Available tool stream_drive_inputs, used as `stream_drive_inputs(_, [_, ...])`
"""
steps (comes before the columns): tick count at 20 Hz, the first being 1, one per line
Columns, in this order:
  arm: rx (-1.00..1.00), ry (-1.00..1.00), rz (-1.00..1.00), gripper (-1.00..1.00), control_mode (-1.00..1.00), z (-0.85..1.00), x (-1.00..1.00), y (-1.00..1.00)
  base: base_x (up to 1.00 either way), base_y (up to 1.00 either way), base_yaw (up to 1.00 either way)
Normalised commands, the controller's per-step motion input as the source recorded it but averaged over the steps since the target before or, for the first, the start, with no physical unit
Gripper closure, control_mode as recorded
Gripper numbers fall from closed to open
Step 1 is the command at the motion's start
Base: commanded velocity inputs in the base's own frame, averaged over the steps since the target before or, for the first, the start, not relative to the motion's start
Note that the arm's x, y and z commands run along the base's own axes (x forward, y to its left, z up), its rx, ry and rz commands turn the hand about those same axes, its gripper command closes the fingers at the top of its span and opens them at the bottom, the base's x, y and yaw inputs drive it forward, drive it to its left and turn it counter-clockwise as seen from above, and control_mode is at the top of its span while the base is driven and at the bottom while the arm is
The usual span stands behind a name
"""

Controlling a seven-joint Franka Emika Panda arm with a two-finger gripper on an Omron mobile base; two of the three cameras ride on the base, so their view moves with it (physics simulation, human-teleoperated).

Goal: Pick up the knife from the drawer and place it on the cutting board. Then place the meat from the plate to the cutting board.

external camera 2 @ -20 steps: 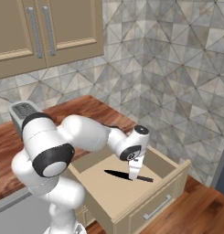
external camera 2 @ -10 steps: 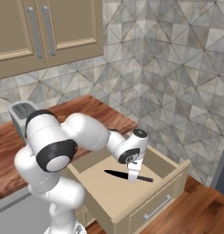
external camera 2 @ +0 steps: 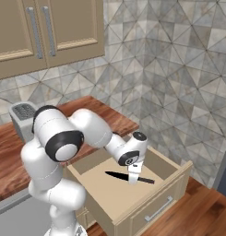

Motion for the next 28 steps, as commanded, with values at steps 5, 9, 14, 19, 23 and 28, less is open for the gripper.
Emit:
stream_drive_inputs(5, [0.0, 0.01, 0.0, -1.0, -1.0, -0.15, 0.06, -0.05, 0.0, 0.0, 0.0])
stream_drive_inputs(9, [0.0, 0.0, 0.0, -1.0, -1.0, -0.16, 0.08, -0.01, 0.0, 0.0, 0.0])
stream_drive_inputs(14, [0.0, 0.0, 0.02, -1.0, -1.0, -0.16, 0.13, 0.0, 0.0, 0.0, 0.0])
stream_drive_inputs(19, [0.0, 0.0, 0.02, -1.0, -1.0, -0.16, 0.16, 0.0, 0.0, 0.0, 0.0])
stream_drive_inputs(23, [0.0, 0.0, 0.03, -1.0, -1.0, -0.14, 0.2, -0.02, 0.0, 0.0, 0.0])
stream_drive_inputs(28, [0.0, 0.0, 0.03, -1.0, -1.0, -0.17, 0.21, -0.07, 0.0, 0.0, 0.0])
